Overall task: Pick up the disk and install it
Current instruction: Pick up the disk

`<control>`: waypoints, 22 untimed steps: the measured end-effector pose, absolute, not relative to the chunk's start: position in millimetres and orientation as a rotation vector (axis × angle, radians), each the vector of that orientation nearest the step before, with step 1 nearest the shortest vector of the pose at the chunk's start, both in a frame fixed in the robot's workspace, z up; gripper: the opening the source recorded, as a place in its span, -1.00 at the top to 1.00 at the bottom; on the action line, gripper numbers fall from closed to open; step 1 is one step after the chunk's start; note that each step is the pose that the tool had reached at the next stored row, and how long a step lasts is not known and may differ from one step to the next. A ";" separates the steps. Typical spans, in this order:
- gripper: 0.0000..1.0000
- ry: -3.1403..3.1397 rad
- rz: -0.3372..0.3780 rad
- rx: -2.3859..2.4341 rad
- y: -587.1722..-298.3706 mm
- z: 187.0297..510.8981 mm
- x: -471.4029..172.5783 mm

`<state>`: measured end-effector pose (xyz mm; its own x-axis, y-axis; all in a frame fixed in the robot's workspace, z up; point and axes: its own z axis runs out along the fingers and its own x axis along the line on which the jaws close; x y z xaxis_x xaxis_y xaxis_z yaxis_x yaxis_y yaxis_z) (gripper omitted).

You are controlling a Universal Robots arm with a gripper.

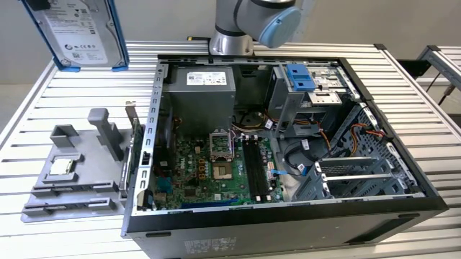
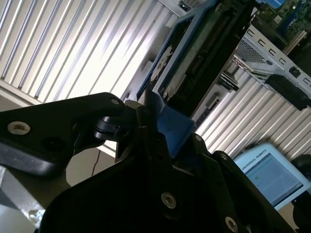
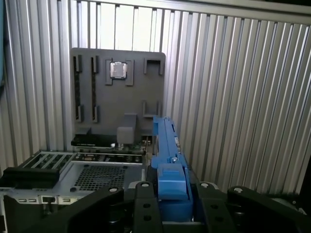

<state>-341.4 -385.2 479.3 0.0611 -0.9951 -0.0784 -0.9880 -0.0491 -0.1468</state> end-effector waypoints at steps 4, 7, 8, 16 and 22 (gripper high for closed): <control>1.00 2.050 -0.062 -2.166 -386.6 479.3 -326.6; 1.00 2.051 -0.059 -2.167 -387.4 479.3 -316.6; 1.00 2.051 -0.059 -2.168 -387.6 479.3 -313.1; 1.00 2.054 -0.053 -2.170 -389.4 479.3 -281.5; 1.00 2.056 -0.049 -2.172 -390.7 479.3 -256.3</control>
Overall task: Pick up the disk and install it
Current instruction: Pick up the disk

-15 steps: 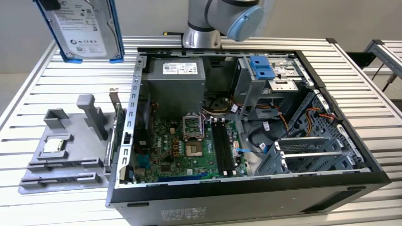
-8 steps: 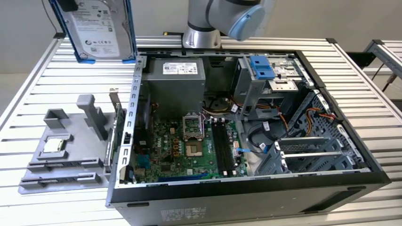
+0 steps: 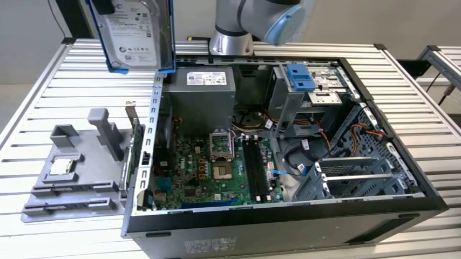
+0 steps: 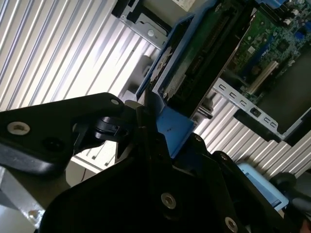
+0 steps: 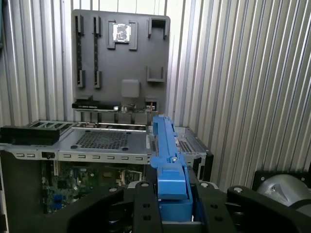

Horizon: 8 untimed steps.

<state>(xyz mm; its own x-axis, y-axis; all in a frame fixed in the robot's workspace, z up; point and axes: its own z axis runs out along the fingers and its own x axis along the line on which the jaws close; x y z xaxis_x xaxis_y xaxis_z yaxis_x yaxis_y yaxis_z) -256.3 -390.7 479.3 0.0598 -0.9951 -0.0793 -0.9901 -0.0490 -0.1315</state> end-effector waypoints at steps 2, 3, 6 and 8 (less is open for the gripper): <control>1.00 2.056 -0.048 -2.172 -391.1 479.3 -247.5; 1.00 2.057 -0.048 -2.172 -391.2 479.3 -243.4; 1.00 2.057 -0.047 -2.173 -391.7 479.3 -230.0; 1.00 2.058 -0.046 -2.173 -392.1 479.3 -221.4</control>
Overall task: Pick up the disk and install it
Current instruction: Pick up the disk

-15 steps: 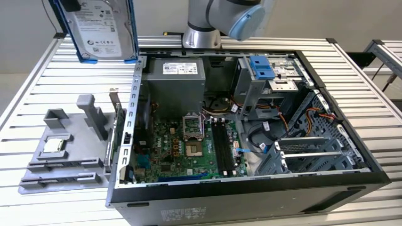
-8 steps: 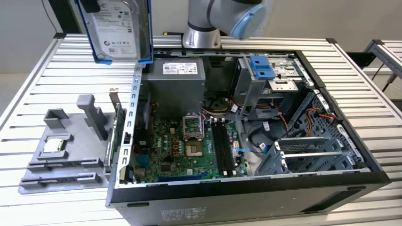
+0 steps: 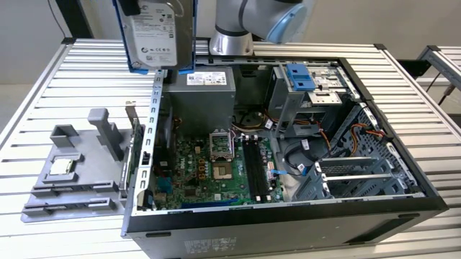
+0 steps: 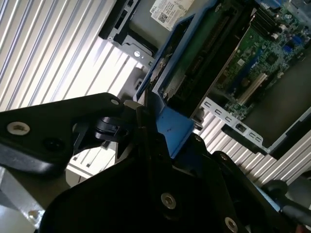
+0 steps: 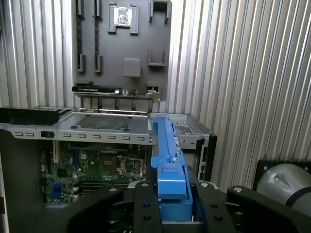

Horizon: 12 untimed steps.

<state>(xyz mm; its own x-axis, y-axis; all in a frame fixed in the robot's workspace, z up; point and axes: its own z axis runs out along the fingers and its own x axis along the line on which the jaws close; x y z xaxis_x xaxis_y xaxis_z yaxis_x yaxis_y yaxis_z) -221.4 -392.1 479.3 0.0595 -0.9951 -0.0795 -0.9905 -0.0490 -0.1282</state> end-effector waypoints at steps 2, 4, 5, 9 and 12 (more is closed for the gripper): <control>1.00 2.058 -0.046 -2.173 -392.6 479.3 -213.6; 1.00 2.058 -0.045 -2.173 -393.4 479.3 -205.6; 1.00 2.058 -0.045 -2.173 -394.0 479.3 -201.7; 1.00 2.058 -0.045 -2.174 -397.8 479.3 -185.4; 1.00 2.058 -0.045 -2.174 -401.1 479.3 -173.4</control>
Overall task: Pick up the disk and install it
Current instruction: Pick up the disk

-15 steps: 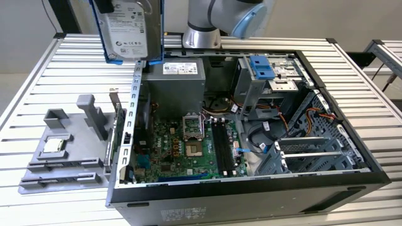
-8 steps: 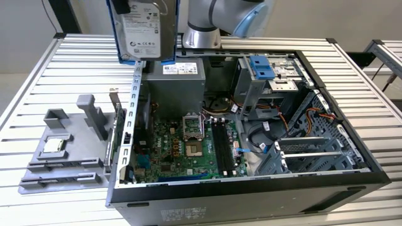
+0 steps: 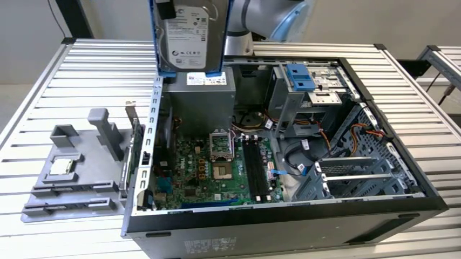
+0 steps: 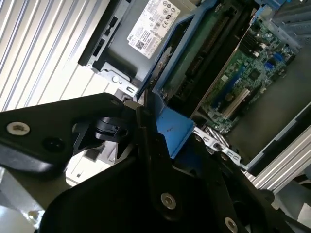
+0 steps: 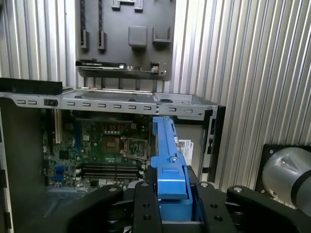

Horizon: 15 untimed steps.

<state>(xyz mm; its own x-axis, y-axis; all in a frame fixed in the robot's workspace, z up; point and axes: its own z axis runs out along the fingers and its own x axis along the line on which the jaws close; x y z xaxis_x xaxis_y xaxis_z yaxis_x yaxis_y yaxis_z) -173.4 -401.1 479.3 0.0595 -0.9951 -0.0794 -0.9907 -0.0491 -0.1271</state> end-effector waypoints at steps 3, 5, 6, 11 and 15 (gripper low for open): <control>1.00 2.059 -0.044 -2.174 -404.8 479.3 -161.1; 1.00 2.059 -0.044 -2.174 -407.7 479.3 -153.3; 1.00 2.059 -0.044 -2.174 -409.2 479.3 -149.5; 1.00 2.060 -0.044 -2.175 -417.2 479.3 -131.4; 1.00 2.060 -0.044 -2.176 -425.7 479.3 -121.2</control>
